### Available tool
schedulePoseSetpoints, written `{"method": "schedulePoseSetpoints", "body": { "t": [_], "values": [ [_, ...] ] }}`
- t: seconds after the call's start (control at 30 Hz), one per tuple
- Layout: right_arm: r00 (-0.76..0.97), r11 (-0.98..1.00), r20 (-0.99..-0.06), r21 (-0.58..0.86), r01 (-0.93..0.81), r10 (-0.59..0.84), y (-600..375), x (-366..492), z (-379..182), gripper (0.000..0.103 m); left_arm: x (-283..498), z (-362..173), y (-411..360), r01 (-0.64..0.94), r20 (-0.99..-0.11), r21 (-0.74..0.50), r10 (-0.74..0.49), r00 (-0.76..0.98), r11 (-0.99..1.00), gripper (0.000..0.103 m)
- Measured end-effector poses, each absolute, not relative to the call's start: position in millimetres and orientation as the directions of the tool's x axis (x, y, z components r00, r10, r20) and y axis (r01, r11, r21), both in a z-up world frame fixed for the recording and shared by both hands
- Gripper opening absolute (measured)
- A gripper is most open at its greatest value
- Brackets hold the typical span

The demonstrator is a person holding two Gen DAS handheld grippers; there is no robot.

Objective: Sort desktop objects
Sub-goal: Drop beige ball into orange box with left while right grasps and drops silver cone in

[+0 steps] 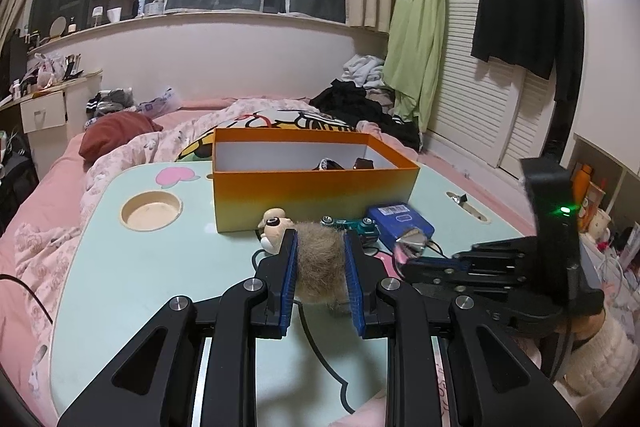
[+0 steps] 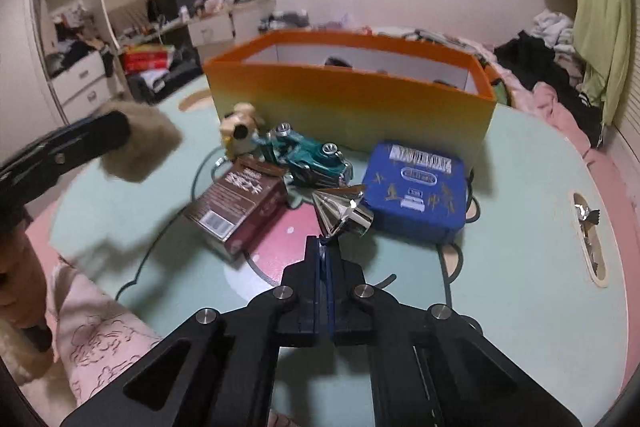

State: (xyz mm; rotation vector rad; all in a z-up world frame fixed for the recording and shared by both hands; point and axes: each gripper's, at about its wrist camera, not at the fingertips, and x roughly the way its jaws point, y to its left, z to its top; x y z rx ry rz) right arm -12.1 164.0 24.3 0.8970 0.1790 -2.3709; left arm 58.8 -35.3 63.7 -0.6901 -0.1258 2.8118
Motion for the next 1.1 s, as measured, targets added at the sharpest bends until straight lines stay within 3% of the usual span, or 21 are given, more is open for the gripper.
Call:
{"method": "schedulePoseSetpoints", "body": {
  "t": [0.43, 0.63, 0.73, 0.77, 0.8, 0.83, 0.87, 0.9, 0.93, 1.0, 1.1],
  "values": [
    [-0.674, -0.816, -0.535, 0.052, 0.575, -0.509, 172, -3, 53, 0.003, 52, 86, -30, -0.231, -0.413, -0.136, 0.267, -0.871, -0.963, 0.024],
    [-0.748, -0.855, -0.47, 0.029, 0.517, -0.468, 161, -52, 101, 0.003, -16, 125, -16, -0.21, -0.447, -0.181, 0.271, -0.852, -0.961, 0.024],
    [-0.754, -0.875, -0.496, 0.024, 0.483, -0.43, 150, -88, 102, 0.004, -64, 130, -15, -0.154, -0.476, -0.183, 0.224, -0.851, -0.971, 0.024],
    [-0.744, -0.879, -0.519, 0.029, 0.477, -0.421, 147, -100, 95, 0.004, -81, 123, -14, -0.135, -0.501, -0.172, 0.205, -0.841, -0.976, 0.028],
    [-0.727, -0.881, -0.551, 0.033, 0.471, -0.409, 145, -109, 88, 0.012, -93, 114, -14, -0.123, -0.532, -0.164, 0.193, -0.824, -0.979, 0.045],
    [-0.695, -0.889, -0.608, 0.039, 0.457, -0.384, 143, -118, 76, 0.032, -107, 100, -13, -0.103, -0.59, -0.154, 0.175, -0.788, -0.983, 0.059],
    [-0.701, -0.895, -0.598, 0.063, 0.441, -0.388, 148, -120, 70, 0.036, -120, 82, -13, -0.076, -0.667, -0.156, 0.161, -0.727, -0.985, 0.076],
    [-0.709, -0.898, -0.583, 0.088, 0.432, -0.398, 155, -118, 68, 0.044, -127, 66, -14, -0.086, -0.717, -0.198, 0.204, -0.666, -0.976, 0.076],
    [-0.707, -0.897, -0.582, 0.097, 0.431, -0.402, 160, -116, 68, 0.048, -128, 65, -17, -0.101, -0.7, -0.232, 0.238, -0.673, -0.968, 0.077],
    [-0.695, -0.894, -0.584, 0.13, 0.43, -0.419, 168, -114, 72, 0.049, -123, 64, -20, -0.1, -0.675, -0.258, 0.253, -0.693, -0.961, 0.077],
    [-0.742, -0.895, -0.508, 0.156, 0.419, -0.436, 184, -99, 87, 0.049, -105, 80, -26, -0.119, -0.592, -0.301, 0.283, -0.755, -0.946, 0.077]
  ]
}}
